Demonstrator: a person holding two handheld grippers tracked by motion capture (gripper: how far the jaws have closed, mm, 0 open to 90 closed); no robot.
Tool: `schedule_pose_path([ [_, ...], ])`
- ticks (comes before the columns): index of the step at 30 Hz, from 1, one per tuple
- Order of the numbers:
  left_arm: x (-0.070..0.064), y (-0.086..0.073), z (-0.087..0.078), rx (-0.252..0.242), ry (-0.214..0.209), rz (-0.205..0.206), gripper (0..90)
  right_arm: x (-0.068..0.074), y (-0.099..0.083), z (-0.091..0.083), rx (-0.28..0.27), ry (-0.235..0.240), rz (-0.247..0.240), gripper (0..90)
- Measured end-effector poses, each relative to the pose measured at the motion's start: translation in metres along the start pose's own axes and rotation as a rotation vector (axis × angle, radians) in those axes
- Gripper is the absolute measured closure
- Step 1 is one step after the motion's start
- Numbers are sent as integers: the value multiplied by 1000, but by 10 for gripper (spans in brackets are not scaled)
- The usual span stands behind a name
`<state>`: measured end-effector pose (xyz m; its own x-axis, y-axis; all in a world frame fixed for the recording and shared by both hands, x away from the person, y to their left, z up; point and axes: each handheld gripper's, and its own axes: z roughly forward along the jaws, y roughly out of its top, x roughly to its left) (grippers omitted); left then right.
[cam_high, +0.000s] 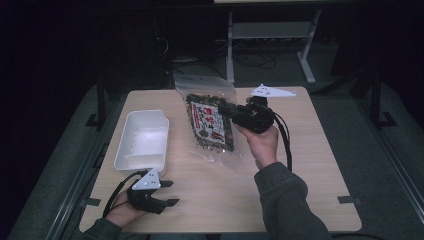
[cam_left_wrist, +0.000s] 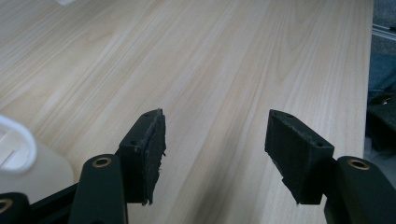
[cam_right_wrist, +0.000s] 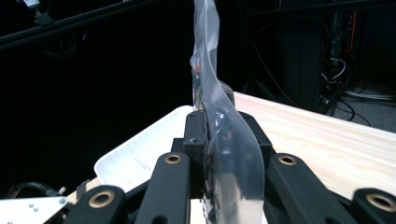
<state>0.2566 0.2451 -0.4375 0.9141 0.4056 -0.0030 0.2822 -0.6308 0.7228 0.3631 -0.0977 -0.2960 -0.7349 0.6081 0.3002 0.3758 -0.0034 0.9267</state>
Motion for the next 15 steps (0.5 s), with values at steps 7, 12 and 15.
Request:
schedule_pose_path([
  [7, 1, -6, -5, 7, 12, -3, 372, 4, 4, 12, -18, -11, 7, 760],
  [12, 1, -7, -8, 1, 11, -12, 370, 8, 8, 20, -29, -17, 2, 760],
  [15, 2, -9, -9, 1, 14, -14, 367, 11, 12, 25, -33, -20, -3, 760],
])
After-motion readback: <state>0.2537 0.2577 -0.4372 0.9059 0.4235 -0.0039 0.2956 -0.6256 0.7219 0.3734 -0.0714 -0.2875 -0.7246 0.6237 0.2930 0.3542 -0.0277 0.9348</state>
